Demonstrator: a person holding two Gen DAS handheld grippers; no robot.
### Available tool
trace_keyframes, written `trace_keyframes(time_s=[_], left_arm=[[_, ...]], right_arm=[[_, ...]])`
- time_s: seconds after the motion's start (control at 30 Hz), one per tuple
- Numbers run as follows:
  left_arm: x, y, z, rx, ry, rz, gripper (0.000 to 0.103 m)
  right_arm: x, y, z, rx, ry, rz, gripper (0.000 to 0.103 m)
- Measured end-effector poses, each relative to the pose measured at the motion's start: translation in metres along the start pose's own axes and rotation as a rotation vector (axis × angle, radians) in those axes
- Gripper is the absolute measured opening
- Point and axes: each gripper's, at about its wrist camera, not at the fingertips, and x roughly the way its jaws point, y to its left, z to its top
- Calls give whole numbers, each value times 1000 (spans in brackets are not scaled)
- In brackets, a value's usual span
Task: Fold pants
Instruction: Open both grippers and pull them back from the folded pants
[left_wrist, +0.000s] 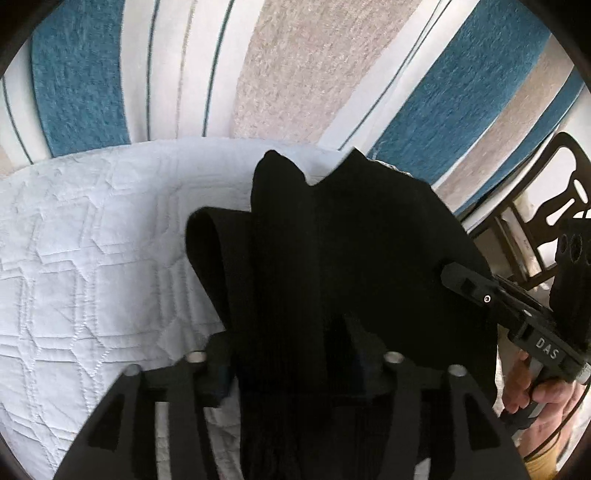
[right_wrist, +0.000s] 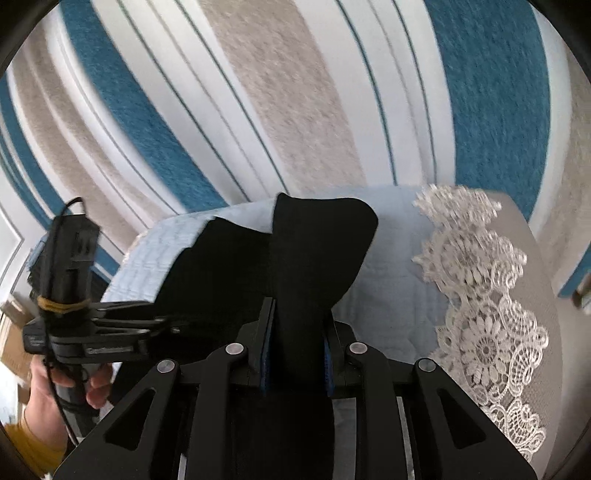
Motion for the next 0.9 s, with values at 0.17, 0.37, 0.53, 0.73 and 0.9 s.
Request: trace_keyframes(time_s=[0.17, 0.37, 0.53, 0.73, 0.9], left_arm=[[-8, -4, -19, 75, -89, 105, 81], [-17, -15, -37, 107, -173, 184, 85], [-27, -23, -57, 126, -225, 231, 86], [-42, -21, -67, 135, -256, 278, 86], [-55, -30, -87, 133, -260, 275, 86]], right_arm=[[5, -3, -11, -23, 0, -66, 37], [3, 7, -17, -79, -27, -173, 44], [-6, 17, -25, -106, -78, -252, 63], [-26, 33, -38, -116, -132, -316, 63], [-49, 48, -60, -104, -163, -307, 63]])
